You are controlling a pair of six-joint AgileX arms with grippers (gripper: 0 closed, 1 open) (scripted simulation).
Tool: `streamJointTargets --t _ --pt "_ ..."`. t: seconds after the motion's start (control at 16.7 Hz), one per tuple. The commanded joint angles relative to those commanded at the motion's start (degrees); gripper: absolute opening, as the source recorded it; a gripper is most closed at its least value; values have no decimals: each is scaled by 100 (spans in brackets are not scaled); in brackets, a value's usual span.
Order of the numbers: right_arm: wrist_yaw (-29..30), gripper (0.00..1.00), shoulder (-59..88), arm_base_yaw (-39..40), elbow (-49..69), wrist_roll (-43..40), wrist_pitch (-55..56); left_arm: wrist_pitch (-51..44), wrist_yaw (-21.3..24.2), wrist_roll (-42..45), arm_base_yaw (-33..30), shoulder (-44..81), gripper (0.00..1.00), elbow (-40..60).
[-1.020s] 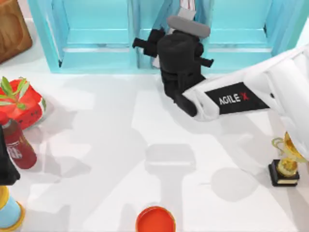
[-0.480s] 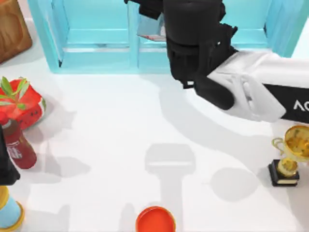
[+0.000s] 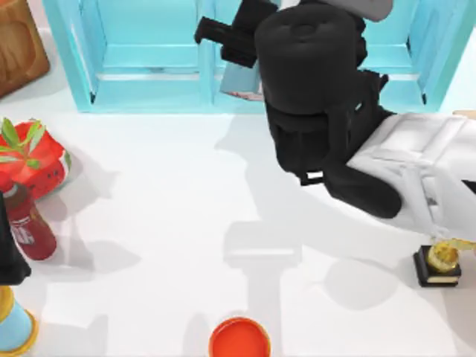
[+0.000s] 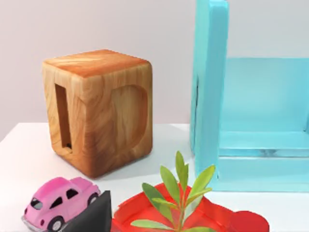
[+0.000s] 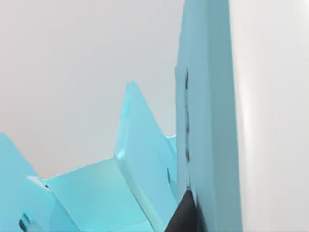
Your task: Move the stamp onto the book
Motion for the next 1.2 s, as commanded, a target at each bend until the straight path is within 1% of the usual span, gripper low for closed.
streamJointTargets --t 0.18,0.3,0.42,0.54,0.72,1.02,1.2 --pt "-18 0 46 -24 -12 -64 32 0 0 0 0 0 100 0" --pt "-54 0 81 -11 -96 -368 159 0 0 0 0 0 100 0" --pt "-112 0 144 0 -254 -914 359 0 0 0 0 0 100 0" --pt "-194 0 231 7 -482 -1698 614 0 0 0 0 0 100 0" --pt "-368 0 372 -1 -949 -3314 1067 0 0 0 0 0 100 0" --pt "-813 0 473 -90 -1956 -6738 1876 0 0 0 0 0 100 0" --pt "-1131 0 411 -188 -2582 -8541 2323 0 0 0 0 0 100 0"
